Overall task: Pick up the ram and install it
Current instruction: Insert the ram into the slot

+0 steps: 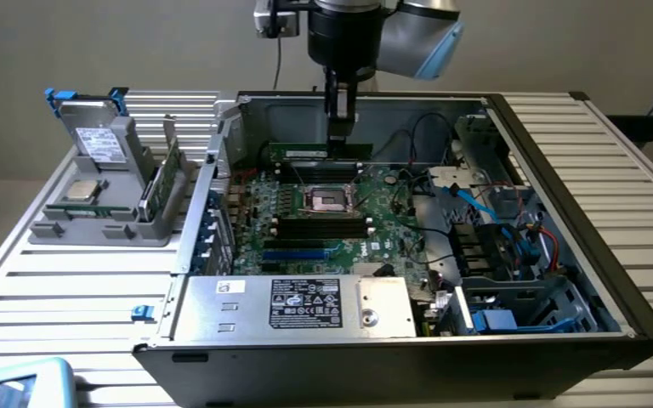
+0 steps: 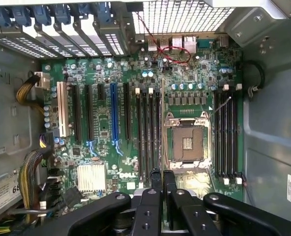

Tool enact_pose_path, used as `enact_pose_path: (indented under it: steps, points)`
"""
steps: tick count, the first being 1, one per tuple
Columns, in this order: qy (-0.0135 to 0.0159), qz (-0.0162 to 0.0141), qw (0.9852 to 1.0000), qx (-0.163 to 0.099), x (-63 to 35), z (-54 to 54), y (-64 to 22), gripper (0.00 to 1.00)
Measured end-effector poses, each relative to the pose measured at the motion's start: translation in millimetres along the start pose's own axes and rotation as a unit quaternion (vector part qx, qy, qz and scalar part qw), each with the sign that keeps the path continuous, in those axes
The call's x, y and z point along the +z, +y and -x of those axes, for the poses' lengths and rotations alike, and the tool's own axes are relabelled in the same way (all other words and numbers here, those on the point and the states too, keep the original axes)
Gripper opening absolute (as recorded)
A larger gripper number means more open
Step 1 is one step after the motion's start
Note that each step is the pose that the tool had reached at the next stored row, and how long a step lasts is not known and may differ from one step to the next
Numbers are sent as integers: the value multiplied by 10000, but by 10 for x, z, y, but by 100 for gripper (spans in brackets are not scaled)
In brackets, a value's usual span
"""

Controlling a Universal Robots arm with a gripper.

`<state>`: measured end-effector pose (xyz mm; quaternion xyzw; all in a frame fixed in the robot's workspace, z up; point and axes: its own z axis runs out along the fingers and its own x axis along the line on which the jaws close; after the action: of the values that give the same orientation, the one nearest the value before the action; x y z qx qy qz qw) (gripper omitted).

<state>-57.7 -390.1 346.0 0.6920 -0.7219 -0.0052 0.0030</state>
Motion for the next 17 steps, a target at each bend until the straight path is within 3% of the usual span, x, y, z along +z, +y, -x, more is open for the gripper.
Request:
enact_pose_path:
  steps: [17]
  points:
    - [0, 0, 10000, -42, 308, 0, -18, 13]
